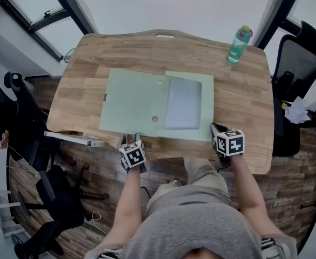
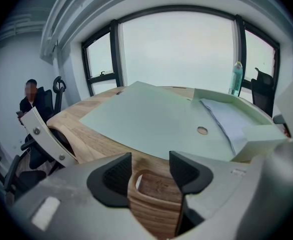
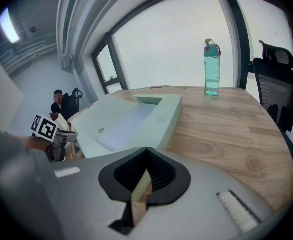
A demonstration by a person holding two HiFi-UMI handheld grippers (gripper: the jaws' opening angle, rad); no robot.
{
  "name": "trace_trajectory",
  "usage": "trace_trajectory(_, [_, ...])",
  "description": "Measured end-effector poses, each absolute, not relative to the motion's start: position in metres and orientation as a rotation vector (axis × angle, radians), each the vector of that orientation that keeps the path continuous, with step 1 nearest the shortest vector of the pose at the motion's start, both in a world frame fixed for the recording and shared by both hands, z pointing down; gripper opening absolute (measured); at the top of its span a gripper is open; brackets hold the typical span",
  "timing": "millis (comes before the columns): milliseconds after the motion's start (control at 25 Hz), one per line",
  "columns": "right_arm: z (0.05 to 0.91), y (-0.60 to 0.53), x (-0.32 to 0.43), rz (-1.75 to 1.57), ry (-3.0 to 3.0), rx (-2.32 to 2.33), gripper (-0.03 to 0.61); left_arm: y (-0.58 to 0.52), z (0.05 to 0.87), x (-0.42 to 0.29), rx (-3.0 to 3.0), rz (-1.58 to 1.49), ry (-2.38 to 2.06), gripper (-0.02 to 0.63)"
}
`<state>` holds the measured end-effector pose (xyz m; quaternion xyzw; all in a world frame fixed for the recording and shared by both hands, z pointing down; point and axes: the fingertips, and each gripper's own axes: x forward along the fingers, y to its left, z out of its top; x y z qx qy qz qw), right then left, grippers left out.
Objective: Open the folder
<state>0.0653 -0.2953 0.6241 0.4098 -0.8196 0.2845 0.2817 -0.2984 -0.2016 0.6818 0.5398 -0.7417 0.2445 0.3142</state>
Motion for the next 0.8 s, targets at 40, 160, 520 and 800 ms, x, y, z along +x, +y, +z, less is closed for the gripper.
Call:
trace_trajectory(40, [0.624, -0.296, 0.065, 0.760, -2.192, 1.101, 0.003, -0.202, 0.680, -0.298, 1.427, 0.645, -1.958, 0.249])
trace_trajectory(160, [0.625, -0.296, 0.065, 0.732, -2.175, 1.116, 0.002, -0.202, 0.675, -0.297, 1.439, 0.631, -1.969, 0.249])
trace_trajectory(520, [0.617, -0.274, 0.063, 0.570, -2.127, 1.198, 0.002, -0.201, 0.645, -0.289, 1.535, 0.583, -1.992, 0.239])
trace_trajectory(800, [0.587, -0.234, 0.046, 0.575, -2.241, 1.252, 0.002, -0.188, 0.614, -0.273, 1.658, 0.514, -1.965, 0.215])
